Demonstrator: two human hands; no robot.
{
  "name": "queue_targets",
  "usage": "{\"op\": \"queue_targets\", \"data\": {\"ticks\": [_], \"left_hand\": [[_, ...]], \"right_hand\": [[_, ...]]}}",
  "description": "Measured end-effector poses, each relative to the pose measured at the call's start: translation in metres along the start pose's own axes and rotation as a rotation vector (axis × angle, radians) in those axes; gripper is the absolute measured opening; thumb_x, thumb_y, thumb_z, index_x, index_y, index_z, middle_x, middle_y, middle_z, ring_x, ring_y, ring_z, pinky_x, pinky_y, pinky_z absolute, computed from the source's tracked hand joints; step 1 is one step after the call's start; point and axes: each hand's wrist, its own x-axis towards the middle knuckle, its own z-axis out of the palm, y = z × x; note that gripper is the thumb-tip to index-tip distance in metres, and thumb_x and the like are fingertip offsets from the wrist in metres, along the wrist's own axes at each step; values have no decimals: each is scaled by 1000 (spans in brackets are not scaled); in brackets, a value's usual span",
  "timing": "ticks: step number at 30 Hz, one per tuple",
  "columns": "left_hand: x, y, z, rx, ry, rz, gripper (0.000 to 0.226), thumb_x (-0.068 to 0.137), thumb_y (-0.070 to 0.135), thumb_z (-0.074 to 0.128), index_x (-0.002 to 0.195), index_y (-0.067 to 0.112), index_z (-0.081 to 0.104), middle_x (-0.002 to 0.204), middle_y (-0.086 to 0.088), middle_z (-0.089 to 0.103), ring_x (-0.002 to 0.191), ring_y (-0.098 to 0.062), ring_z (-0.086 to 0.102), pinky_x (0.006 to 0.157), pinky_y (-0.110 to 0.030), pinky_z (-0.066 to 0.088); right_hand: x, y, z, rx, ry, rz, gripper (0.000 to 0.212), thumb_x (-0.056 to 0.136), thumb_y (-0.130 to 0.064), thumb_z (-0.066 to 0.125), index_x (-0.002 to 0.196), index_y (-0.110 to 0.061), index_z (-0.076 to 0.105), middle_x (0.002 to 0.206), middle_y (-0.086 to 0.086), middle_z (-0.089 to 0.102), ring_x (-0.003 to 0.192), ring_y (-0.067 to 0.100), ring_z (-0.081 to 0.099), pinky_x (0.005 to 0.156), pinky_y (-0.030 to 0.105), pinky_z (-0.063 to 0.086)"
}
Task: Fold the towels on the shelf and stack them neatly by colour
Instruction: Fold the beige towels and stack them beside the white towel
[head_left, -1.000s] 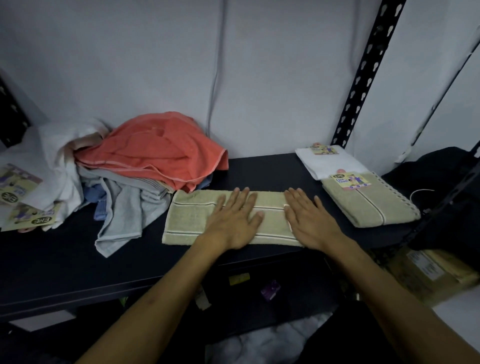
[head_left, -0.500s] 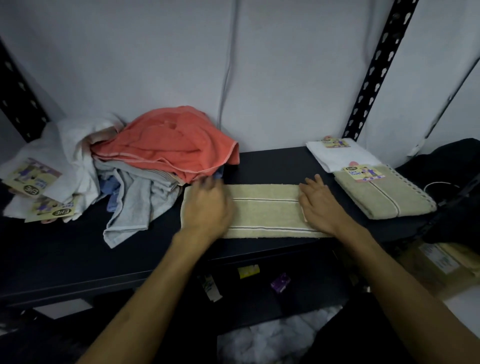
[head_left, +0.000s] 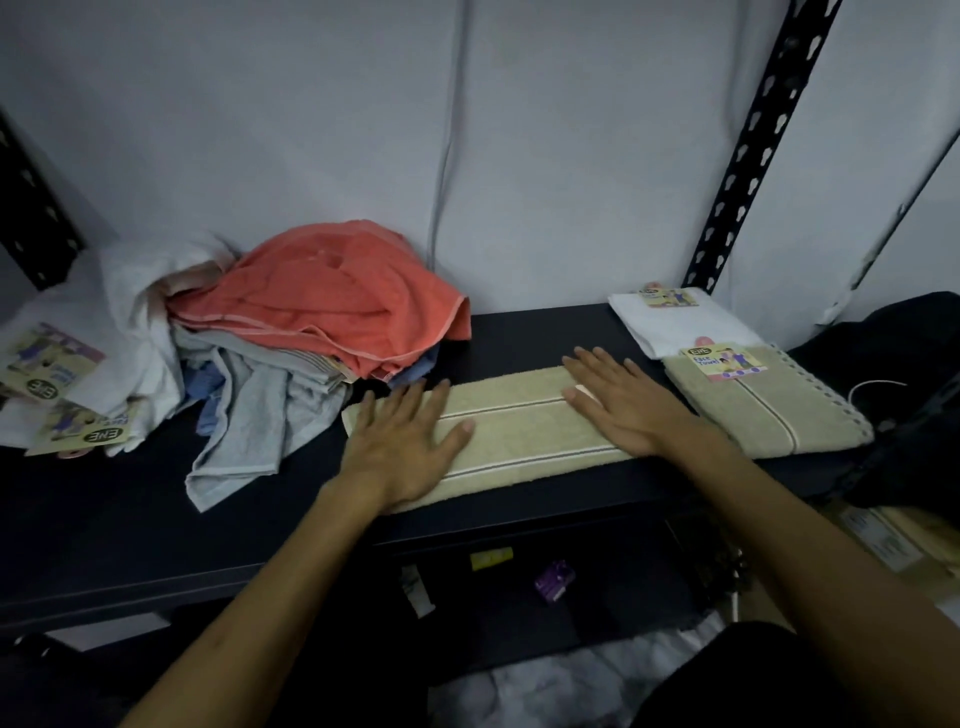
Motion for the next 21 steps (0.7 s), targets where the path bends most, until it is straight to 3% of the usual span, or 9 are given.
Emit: {"op": "queue_targets", "data": {"ticks": [3,5,7,9,11,14,17,19,21], "left_hand": [[-17,-14,-2,-14,30,-13,73,98,68,17,161,31,11,167,-3,17,152,-25,14,122,-44,11],[-14,-11,-6,-125,68,30,56,102,60,27,150,34,37,146,-7,42,136,-30,34,108,-42,28],[-9,-8,-9,-296,128,94,39,102,52,36,130,34,57,115,-8,56,117,-31,50,95,-38,39],[-12,-6,-3,-362,121,133,42,100,45,50,139,29,55,106,-6,58,110,-28,56,92,-35,43],[-22,-5,4,-371,148,154,52,97,45,58,146,32,50,104,0,55,105,-23,59,89,-32,44],[-38,0,3,-470,181,168,54,94,45,65,145,37,50,98,8,56,93,-10,59,85,-27,45],[-52,6,5,-508,190,220,46,96,41,64,141,39,54,99,10,56,88,-5,58,82,-22,44],[-60,9,11,-497,223,286,37,102,31,56,139,31,59,111,7,52,101,-7,55,92,-23,43],[-65,5,14,-433,237,349,40,102,13,50,140,23,60,134,3,46,120,-14,49,106,-26,39]], "right_hand": [[32,-2,-16,-227,136,34,66,101,-64,18,159,-32,15,168,6,10,153,25,14,122,45,14],[43,-18,-28,-299,199,140,65,103,-58,28,156,-21,27,161,15,26,143,32,30,113,46,23],[43,-41,-29,-254,254,255,62,102,-54,34,150,-14,36,150,18,39,135,34,36,109,46,28],[30,-62,-22,-60,258,335,61,101,-56,32,145,-15,41,145,18,46,133,36,39,108,48,30],[15,-72,-4,86,166,313,65,101,-61,28,148,-18,38,150,18,42,138,36,36,112,50,27],[5,-63,9,126,62,150,71,101,-64,26,157,-21,25,165,13,19,152,28,16,122,46,13],[10,-38,4,169,179,89,66,102,-58,38,152,-16,39,160,12,34,148,25,29,121,42,20],[8,-28,-1,246,274,88,53,102,-47,49,143,-14,52,150,11,49,139,29,42,116,44,30],[-10,-26,-4,370,343,49,40,96,-22,58,135,-14,59,141,10,56,133,31,47,112,43,36]]}}
